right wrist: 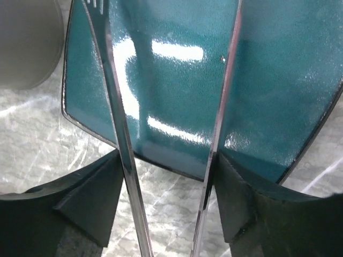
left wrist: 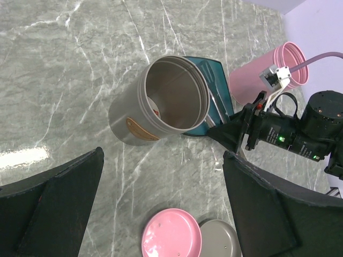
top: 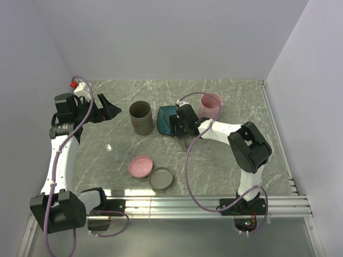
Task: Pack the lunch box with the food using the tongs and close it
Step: Place the clamp on the plate, then pick up the box lid from the center of the board.
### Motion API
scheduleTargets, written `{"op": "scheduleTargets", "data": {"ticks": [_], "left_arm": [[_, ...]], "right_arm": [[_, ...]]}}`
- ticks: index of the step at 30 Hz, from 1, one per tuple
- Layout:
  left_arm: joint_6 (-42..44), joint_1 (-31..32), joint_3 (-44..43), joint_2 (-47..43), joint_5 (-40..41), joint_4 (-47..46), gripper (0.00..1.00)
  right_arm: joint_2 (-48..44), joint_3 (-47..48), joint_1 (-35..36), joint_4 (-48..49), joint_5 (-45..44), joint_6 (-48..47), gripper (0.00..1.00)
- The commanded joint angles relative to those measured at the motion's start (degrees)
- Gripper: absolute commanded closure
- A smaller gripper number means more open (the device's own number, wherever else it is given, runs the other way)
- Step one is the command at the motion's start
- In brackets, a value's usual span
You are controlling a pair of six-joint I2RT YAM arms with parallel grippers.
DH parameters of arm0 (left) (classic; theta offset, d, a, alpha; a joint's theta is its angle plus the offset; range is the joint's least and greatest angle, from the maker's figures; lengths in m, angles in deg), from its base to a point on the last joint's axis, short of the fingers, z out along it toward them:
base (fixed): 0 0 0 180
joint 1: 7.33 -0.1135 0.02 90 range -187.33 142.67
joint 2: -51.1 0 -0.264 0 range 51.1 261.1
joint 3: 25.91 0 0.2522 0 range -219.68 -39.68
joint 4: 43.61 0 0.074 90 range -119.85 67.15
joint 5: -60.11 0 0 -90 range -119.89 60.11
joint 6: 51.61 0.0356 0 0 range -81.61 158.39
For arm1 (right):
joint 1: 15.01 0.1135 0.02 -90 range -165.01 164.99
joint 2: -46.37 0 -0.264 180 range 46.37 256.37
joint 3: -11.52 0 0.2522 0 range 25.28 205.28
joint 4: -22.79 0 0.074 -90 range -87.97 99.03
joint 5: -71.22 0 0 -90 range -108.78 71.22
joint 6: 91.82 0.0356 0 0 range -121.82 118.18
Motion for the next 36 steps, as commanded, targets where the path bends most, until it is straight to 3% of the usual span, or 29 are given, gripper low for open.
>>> {"op": "scheduleTargets", "data": {"ticks": [1,6,15,21,24,27,32,36], "left_arm": [[0.6,-0.2,-1.3,-0.6,-0.3,-1.4,0.01],[1.3,-0.2,-1.9,-1.1,-0.1,-0.3,0.01],[4.2,-0.2,-2.9,-2.4,-1.9,2.0,0.01],[14.1,-0.2,-3.7,-5.4,-8.6,7.7,0.01],[26.1,-0.2,-3.7,-7.2,-11.0,15.2,0.01],[44.0,-0.1,-3.7,-7.6,-10.4,26.4,0.01],[80.5,0.2,0.2,-7.4,-8.8,46.5,0.03],[94.9,3.3,7.5,-9.6,-7.7,47.0,0.04]], "right_arm": [[-3.1,2.7,0.0,-2.8,-0.4,0.1,0.27],[-4.9,3.0,-0.1,-3.5,0.2,0.1,0.13],[-7.7,6.4,-0.1,-5.8,1.6,-1.0,0.08],[-14.3,9.4,-0.3,-8.1,2.3,-2.6,0.04],[-17.8,11.1,-0.5,-9.9,3.7,-4.4,0.02],[-20.9,13.4,-1.3,-13.1,5.9,-6.7,0.00],[-27.4,13.0,-6.5,-13.9,18.4,-10.2,0.00],[-29.8,14.0,-15.6,-16.5,29.3,-12.2,0.00]]}}
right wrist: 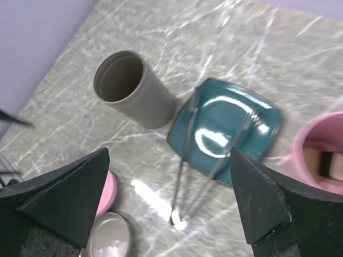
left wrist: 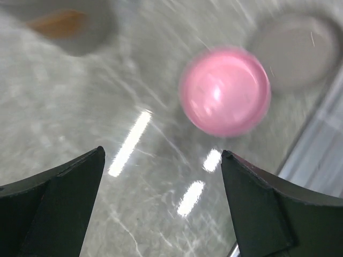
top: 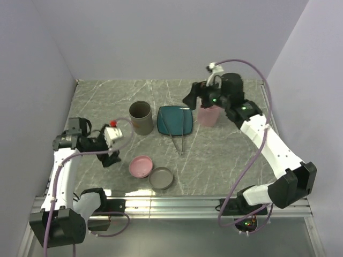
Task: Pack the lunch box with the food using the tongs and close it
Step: Pick up the box lid from the center of the board.
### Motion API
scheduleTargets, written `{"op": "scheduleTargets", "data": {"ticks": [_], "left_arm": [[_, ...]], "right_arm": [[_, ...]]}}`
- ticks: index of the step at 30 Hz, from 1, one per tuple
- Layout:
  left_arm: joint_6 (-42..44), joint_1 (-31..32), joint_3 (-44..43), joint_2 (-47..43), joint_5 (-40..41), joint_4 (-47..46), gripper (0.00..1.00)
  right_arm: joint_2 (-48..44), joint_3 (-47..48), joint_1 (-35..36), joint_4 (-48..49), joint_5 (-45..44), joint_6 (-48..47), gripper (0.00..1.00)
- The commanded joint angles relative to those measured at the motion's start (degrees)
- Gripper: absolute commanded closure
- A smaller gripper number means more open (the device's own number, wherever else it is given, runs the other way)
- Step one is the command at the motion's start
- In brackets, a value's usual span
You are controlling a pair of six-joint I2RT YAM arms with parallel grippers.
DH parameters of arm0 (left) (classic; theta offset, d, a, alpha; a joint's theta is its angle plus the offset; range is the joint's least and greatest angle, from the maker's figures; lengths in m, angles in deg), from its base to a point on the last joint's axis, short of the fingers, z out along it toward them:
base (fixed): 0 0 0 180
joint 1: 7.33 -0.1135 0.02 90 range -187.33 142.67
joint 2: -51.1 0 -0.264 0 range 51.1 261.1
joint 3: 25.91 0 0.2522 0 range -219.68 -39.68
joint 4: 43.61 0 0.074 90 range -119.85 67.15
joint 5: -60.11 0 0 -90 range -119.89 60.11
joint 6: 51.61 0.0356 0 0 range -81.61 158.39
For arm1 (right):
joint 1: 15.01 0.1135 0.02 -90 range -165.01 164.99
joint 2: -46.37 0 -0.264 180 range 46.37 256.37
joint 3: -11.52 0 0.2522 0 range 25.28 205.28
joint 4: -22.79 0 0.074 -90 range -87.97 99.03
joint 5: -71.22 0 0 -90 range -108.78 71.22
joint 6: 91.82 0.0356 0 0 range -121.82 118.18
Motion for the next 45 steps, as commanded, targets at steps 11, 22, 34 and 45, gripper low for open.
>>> {"op": "scheduleTargets", "data": {"ticks": [11,22,34,45], "left_arm": [[31.9,17.8,19.1,-2.0,5.9,-5.8,0.16],[32.3,27.9,21.2,3.7,10.0,-14.7,0.32],[31.8,35.7,24.1,9.2,16.1,-17.9,0.51],[16.5,38.3,19.0,0.9,12.5,-15.4,1.00]], "right_arm": [[-10.5,-3.5,-17.4,-6.3,22.7,-6.3,0.00],[-8.6,-3.4,-18.4,-5.3,24.5,-3.7,0.00],[-8.4,-3.7,-19.0,-3.0,25.3,-1.7,0.00],[-8.1,-1.7,-19.0,-3.0,24.5,-1.7,0.00]]}}
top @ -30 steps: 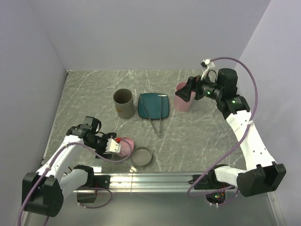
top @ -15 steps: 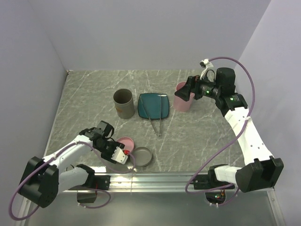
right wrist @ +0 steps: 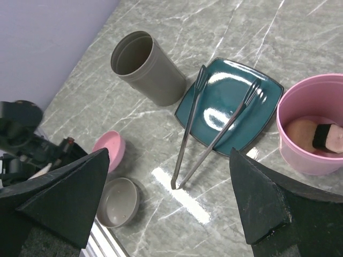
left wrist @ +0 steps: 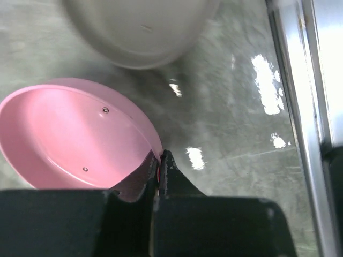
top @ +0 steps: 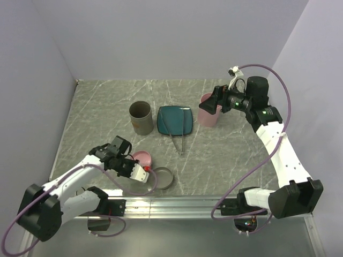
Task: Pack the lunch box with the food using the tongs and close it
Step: Pick up the box lid from the center of the board.
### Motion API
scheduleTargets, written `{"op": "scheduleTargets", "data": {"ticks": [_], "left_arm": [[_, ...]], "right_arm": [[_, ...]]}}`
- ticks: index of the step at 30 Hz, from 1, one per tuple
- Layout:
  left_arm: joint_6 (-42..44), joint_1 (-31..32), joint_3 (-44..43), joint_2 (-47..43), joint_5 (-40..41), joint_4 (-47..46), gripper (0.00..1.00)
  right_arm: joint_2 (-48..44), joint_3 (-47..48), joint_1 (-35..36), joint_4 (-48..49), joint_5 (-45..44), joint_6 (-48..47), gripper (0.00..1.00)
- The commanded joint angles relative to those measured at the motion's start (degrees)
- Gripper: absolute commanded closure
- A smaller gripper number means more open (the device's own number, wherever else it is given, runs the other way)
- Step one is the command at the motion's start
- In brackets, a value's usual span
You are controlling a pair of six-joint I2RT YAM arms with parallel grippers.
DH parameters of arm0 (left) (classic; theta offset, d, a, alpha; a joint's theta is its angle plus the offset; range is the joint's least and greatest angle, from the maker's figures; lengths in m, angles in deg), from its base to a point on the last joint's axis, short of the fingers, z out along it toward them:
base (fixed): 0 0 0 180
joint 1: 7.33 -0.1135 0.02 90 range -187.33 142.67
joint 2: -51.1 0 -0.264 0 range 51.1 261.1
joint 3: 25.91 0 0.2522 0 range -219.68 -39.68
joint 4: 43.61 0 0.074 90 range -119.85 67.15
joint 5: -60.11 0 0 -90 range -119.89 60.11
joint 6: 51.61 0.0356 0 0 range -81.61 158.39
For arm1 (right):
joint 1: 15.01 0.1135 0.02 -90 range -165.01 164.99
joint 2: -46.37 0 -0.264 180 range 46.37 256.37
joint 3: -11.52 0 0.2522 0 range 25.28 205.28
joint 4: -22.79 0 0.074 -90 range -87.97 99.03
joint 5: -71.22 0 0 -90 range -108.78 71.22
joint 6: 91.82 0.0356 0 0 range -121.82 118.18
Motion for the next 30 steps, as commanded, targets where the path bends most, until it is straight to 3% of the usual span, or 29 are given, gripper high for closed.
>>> {"op": "scheduleTargets", "data": {"ticks": [1,5,8,11,14,16,17,18,19,20,22,23,26,30], "left_arm": [[-6.7,0.4,-4.5,-4.8,-3.5,2.0,1.00],[-15.1,0.3,-13.6,-8.4,-9.3,4.9,1.00],[-30.2,0.2,-22.3,-7.6,-18.2,4.3,1.00],[-44.1,0.2,-26.8,-6.8,-25.5,-5.4,1.00],[-65.6,0.0,-26.7,-8.0,-30.4,-20.0,1.00],[-75.0,-0.8,-26.3,-8.3,-33.6,-32.7,1.00],[-85.8,-1.1,-26.1,-8.2,-34.5,-37.3,1.00],[-91.2,-2.3,-25.8,-8.2,-35.3,-41.4,1.00],[-97.0,-2.9,-25.5,-8.3,-36.2,-52.0,1.00],[-109.6,-3.8,-23.5,-8.6,-37.0,-57.8,1.00],[-122.5,-6.1,-20.5,-9.2,-36.3,-75.2,1.00],[-129.2,-7.1,-20.1,-8.8,-34.7,-74.9,1.00],[-134.3,-8.3,-21.3,-7.7,-32.4,-79.2,1.00],[-138.1,-9.8,-22.9,-6.5,-29.2,-84.7,1.00]], "right_arm": [[0.2,3.6,-0.5,2.0,0.0,0.7,0.00],[0.1,5.2,-0.5,3.0,1.7,0.7,0.00],[0.8,7.3,-0.5,1.8,2.9,-1.3,0.00],[2.4,10.8,-0.5,-2.7,4.3,-5.0,0.00],[2.6,13.0,-0.4,-5.5,7.8,-7.9,0.00],[0.6,11.0,-0.5,-3.6,9.8,-9.0,0.00],[-0.5,8.0,-0.4,-2.1,10.1,-9.1,0.00],[-1.6,6.5,-0.4,-0.6,9.8,-9.1,0.00],[-3.3,5.3,-0.3,1.8,9.5,-9.1,0.00],[-3.6,4.6,-0.2,1.7,9.8,-9.1,0.00],[-1.9,6.7,-0.1,-3.0,13.1,-11.5,0.00],[-1.5,8.2,-0.1,-4.4,14.8,-12.1,0.00],[-1.4,7.1,0.5,-3.0,20.2,-10.0,0.00],[-1.7,3.1,2.5,13.5,28.4,10.8,0.04]]}}
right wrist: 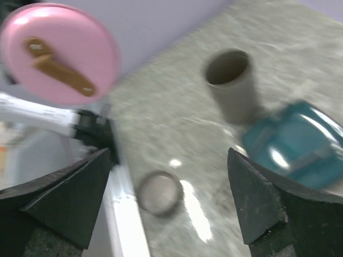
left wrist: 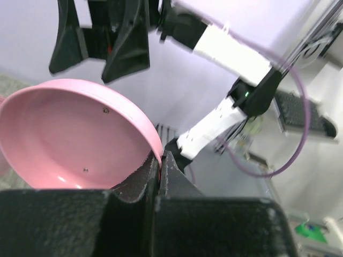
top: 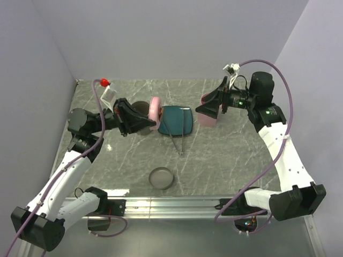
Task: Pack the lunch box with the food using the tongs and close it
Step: Pick up the box lid from the center of the board.
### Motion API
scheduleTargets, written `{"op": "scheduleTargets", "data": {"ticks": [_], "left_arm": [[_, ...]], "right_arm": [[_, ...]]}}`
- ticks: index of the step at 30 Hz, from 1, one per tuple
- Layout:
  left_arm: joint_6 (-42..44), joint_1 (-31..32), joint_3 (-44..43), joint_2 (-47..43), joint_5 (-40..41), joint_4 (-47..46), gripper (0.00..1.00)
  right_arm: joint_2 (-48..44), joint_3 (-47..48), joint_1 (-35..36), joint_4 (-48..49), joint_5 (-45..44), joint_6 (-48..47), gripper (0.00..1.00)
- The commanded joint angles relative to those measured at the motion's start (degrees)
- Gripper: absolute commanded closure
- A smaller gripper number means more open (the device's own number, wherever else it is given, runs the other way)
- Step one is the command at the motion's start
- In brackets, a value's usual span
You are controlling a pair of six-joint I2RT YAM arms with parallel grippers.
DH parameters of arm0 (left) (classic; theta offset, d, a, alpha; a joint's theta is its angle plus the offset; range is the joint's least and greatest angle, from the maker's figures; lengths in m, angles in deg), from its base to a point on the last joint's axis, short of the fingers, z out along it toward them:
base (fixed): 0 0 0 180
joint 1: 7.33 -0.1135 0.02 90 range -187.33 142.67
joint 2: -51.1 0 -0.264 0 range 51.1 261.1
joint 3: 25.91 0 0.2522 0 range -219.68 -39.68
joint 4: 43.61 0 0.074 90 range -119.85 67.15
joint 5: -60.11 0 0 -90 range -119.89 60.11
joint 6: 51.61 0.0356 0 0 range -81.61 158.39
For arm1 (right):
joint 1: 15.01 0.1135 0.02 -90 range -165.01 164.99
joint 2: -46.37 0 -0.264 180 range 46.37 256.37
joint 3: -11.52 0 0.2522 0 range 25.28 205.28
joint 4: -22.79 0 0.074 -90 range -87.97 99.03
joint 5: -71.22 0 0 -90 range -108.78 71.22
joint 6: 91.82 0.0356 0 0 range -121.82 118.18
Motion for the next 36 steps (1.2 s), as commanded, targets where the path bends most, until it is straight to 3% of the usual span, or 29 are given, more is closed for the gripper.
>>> {"op": "scheduleTargets", "data": {"ticks": [1,7,12,16,24,36], "left_arm": [[-13.0,-1.6,-2.4,0.8,3.4,-14.1,1.00],[-20.1,-4.2,-0.3,3.4,7.0,-23.3,1.00],[-24.5,-6.1,2.2,3.3,9.6,-26.1,1.00],[-25.0,-6.3,3.4,2.6,10.1,-27.1,1.00],[-26.1,-6.9,3.8,3.1,11.5,-27.8,1.00],[-26.4,-7.1,4.5,3.0,11.2,-28.0,1.00]], "right_arm": [[0.2,-1.8,3.3,19.1,10.4,18.0,0.06],[3.7,0.7,12.0,33.1,7.8,29.6,0.15],[9.6,9.1,15.5,27.9,2.3,25.4,0.18],[12.7,11.3,17.0,32.3,0.3,29.8,0.25],[16.3,16.1,23.2,28.9,-3.5,19.2,0.29],[18.7,18.9,27.0,27.1,-3.2,15.5,0.31]]}}
